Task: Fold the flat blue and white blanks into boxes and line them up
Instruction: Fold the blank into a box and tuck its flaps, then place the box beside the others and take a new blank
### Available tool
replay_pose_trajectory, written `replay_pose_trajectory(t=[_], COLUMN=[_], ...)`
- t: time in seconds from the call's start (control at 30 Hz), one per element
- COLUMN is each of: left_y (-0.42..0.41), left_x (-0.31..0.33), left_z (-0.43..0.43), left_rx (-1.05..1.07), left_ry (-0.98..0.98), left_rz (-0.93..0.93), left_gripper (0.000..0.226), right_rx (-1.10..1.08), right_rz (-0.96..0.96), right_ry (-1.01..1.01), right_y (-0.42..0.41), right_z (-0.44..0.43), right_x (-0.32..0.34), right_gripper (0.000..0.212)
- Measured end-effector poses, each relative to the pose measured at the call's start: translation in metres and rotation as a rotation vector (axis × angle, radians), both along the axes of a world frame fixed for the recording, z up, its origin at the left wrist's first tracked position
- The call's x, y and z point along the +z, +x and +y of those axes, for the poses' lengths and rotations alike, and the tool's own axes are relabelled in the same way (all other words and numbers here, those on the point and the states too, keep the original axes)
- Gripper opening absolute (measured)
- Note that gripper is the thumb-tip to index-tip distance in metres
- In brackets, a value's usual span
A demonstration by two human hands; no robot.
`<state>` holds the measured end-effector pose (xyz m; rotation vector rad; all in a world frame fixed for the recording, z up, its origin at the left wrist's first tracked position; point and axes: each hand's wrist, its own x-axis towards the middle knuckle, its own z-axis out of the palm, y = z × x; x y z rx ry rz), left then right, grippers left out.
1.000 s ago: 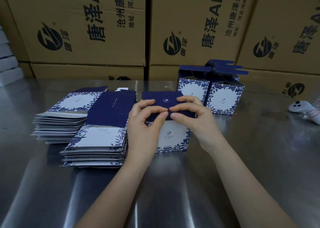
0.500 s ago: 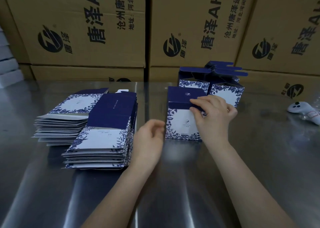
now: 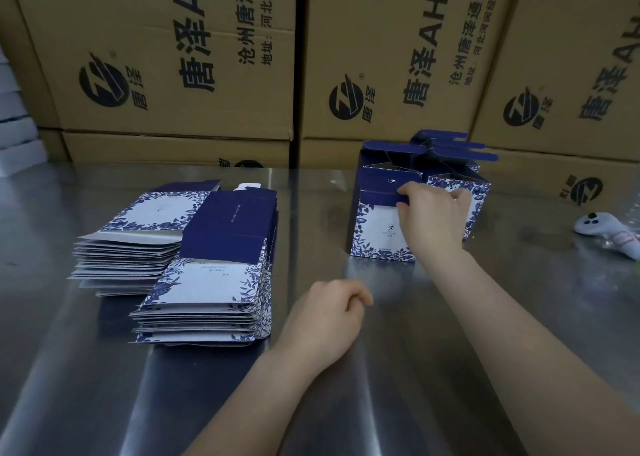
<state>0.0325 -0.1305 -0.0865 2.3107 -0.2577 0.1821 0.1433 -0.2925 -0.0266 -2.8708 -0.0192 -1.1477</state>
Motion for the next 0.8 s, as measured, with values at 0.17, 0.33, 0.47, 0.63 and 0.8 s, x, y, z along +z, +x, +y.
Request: replay_pose_trajectory(t=[0.17, 0.33, 0.47, 0.63, 0.8], left_y=[0.0, 0.0, 0.0, 0.001, 0.0], left_x=[-0.001, -0.002, -0.002, -0.002, 0.0], left_z=[0.0, 0.001, 0.001, 0.0, 0.0], left_rx=[-0.021, -0.024, -0.027, -0.022, -0.022], left_ry=[0.033, 0.027, 0.041, 0.067, 0.081], left_rz=[0.028, 0.033, 0.03, 0.027, 0.028], left_gripper=[0.027, 0.027, 0.027, 0.027, 0.028], right_rx=[-0.046, -0.099, -0.059, -0.049, -0.047], right_rz=[0.086, 0.202, 0.282, 0.355, 0.444], right_ry=[-0.032, -0.139, -0.163, -0.154, -0.127], right_y=[0.016, 0.023, 0.032, 0.043, 0.054], right_z=[0.0, 0.009, 0.008, 0.005, 0.005], right_x=[0.004, 0.006, 0.006, 0.01, 0.011], right_gripper=[0.026, 0.022, 0.056, 0.059, 0.073])
